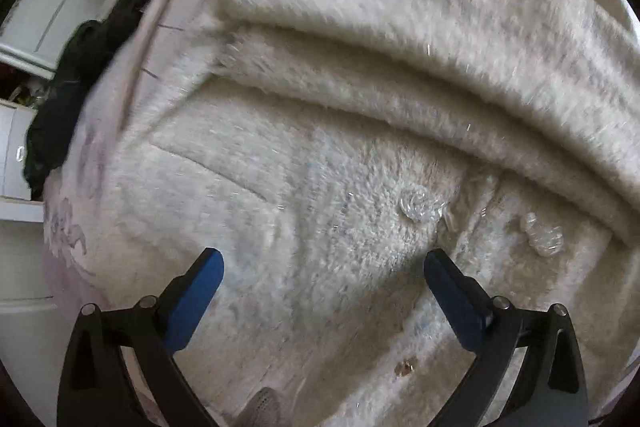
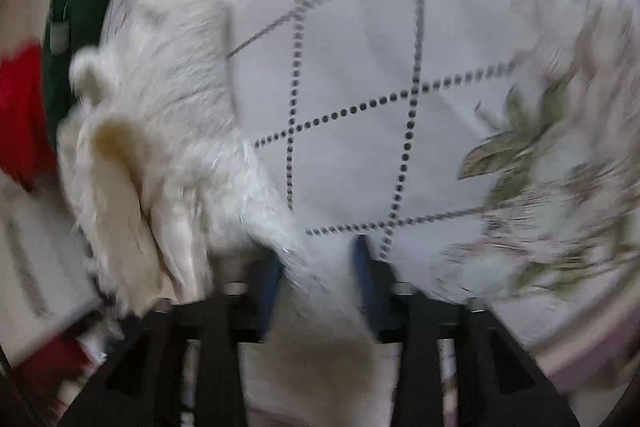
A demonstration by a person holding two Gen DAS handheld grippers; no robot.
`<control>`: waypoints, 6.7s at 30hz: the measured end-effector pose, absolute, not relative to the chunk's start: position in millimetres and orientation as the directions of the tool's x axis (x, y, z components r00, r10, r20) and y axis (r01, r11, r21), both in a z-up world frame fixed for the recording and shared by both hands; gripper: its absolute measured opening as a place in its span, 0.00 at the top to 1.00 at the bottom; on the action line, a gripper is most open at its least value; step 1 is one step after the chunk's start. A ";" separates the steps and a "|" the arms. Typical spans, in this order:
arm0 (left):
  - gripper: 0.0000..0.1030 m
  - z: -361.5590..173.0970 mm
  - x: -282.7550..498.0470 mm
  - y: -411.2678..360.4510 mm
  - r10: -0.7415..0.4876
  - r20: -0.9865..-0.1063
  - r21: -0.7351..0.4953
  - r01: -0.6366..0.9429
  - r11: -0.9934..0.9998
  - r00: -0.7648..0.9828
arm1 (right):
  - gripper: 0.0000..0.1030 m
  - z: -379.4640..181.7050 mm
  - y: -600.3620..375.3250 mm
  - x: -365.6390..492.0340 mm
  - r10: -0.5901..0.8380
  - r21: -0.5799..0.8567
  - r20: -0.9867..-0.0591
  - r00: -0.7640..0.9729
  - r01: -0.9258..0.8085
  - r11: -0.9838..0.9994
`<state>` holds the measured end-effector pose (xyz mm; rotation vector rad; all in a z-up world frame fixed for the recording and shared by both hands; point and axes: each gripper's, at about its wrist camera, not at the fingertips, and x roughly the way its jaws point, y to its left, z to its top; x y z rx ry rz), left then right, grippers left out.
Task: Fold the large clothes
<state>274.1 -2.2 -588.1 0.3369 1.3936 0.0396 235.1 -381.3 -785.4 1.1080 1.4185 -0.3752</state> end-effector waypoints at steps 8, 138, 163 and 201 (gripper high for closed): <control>0.00 -511.9 214.8 -23.7 0.295 -0.903 0.345 0.118 0.931 0.313 | 0.26 -731.2 -393.9 242.6 0.295 0.284 -0.952 0.080 0.584 0.760; 0.11 -513.9 149.4 100.3 -0.216 -0.965 -0.244 -0.212 0.946 0.145 | 0.68 -716.2 -275.9 480.9 0.736 0.757 -0.649 0.192 0.256 0.601; 0.87 -580.4 378.1 53.4 -0.314 -0.935 -0.331 -0.083 0.940 0.167 | 0.17 -712.6 -451.3 165.2 0.486 0.451 -0.872 0.057 0.482 0.751; 0.67 -586.7 118.5 93.8 -0.316 -0.948 -0.304 -0.161 0.939 -0.047 | 0.56 -735.9 -448.1 106.0 0.553 0.461 -0.830 -0.069 0.472 0.751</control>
